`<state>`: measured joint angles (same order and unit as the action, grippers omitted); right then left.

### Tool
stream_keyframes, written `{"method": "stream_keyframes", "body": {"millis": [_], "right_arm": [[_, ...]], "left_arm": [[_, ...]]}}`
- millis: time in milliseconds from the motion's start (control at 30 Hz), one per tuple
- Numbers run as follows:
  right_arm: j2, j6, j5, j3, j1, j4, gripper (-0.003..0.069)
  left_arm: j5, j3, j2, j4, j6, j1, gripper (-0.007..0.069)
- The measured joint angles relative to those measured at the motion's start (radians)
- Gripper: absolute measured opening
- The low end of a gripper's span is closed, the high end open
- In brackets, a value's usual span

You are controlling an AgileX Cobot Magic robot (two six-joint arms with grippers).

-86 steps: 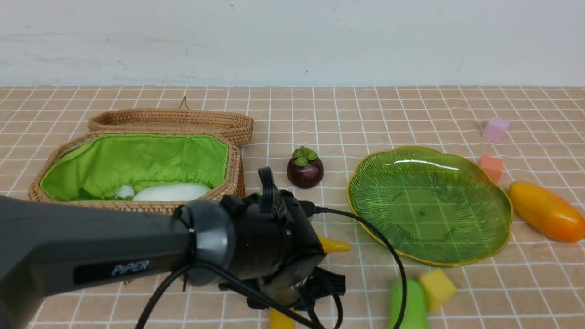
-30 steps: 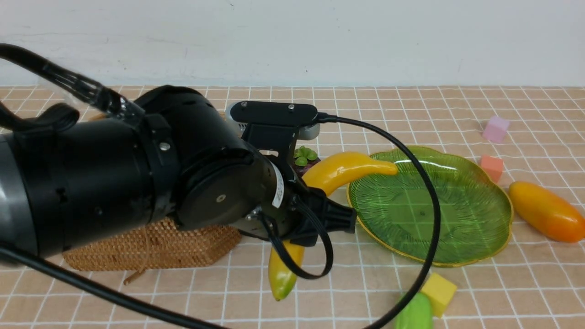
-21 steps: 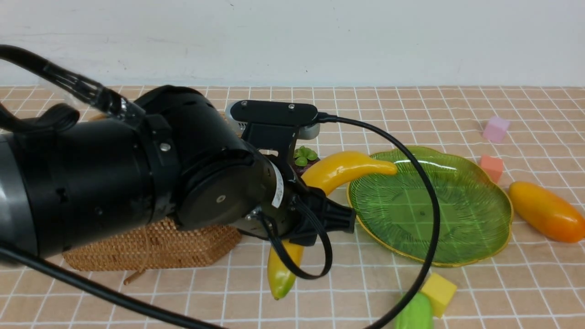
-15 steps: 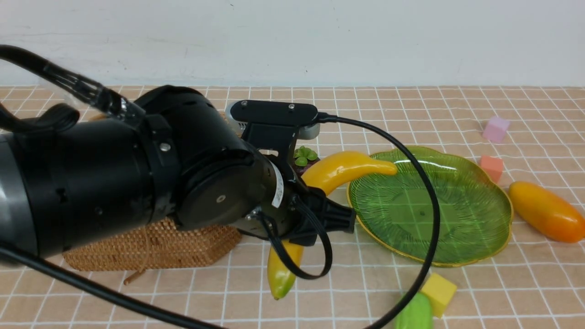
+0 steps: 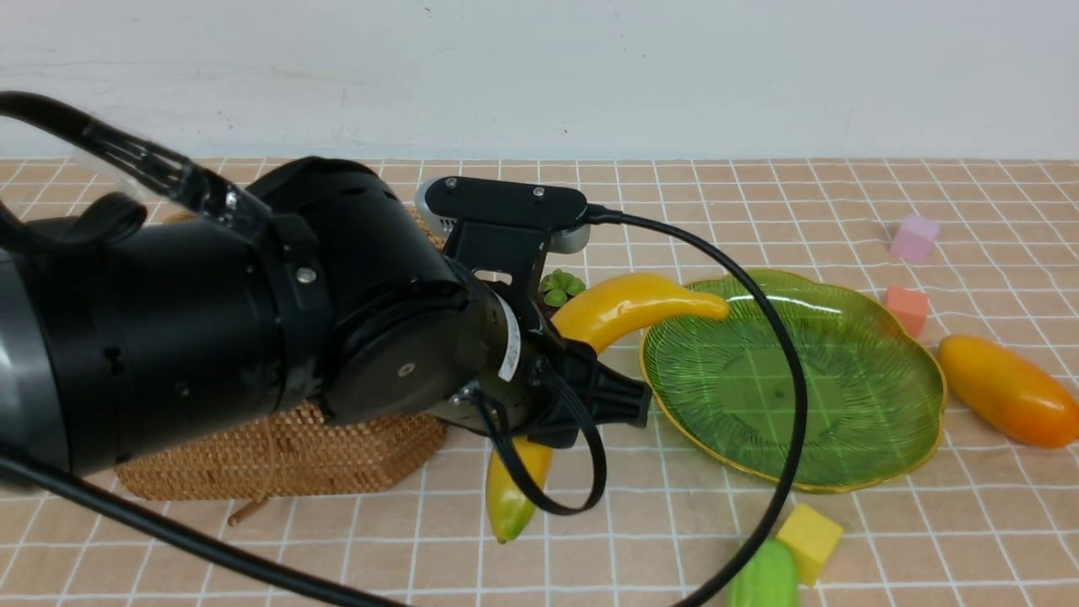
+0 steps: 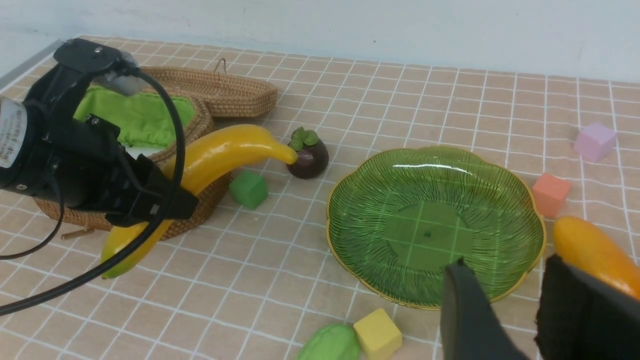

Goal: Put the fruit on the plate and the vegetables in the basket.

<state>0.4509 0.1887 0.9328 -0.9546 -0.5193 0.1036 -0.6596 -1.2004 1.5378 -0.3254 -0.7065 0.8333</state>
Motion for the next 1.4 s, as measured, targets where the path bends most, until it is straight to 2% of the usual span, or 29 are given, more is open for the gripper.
{"method": "stream_keyframes", "body": {"millis": [500,700,767,867,933,967,1067,1167,1300,1400], "right_arm": [[0.0,0.0,0.0,0.0,0.0,-0.002,0.0238],[0.0,0.0,0.0,0.0,0.0,-0.015,0.0238],[0.004,0.0,0.0,0.0,0.0,-0.046,0.0238],[0.008,0.0,0.001,0.0,0.0,-0.067,0.0238],[0.012,0.0,0.015,0.0,0.0,-0.104,0.0238],[0.012,0.0,0.015,0.0,0.0,-0.104,0.0238],[0.012,0.0,0.027,0.0,0.0,-0.113,0.0238],[0.012,0.0,0.03,0.0,0.0,-0.113,0.0238],[0.012,0.0,0.03,0.0,0.0,-0.113,0.0238],[0.012,0.0,0.032,0.0,0.0,-0.112,0.0237]], "left_arm": [[0.003,0.0,0.0,-0.01,0.001,0.0,0.0298],[0.11,-0.075,0.064,-0.011,0.118,0.0,0.0298],[0.127,-0.223,0.189,0.017,0.202,0.0,0.0298],[0.11,-0.352,0.301,0.036,0.265,0.0,0.0298],[0.09,-0.534,0.452,0.045,0.318,0.0,0.0298],[0.09,-0.534,0.463,0.046,0.318,0.0,0.0298],[0.085,-0.759,0.647,0.038,0.332,0.0,0.0298],[0.1,-0.895,0.777,0.001,0.336,0.0,0.0298],[0.122,-0.975,0.863,-0.056,0.338,0.0,0.0302],[0.123,-0.997,0.915,-0.067,0.337,-0.005,0.0372]]}}
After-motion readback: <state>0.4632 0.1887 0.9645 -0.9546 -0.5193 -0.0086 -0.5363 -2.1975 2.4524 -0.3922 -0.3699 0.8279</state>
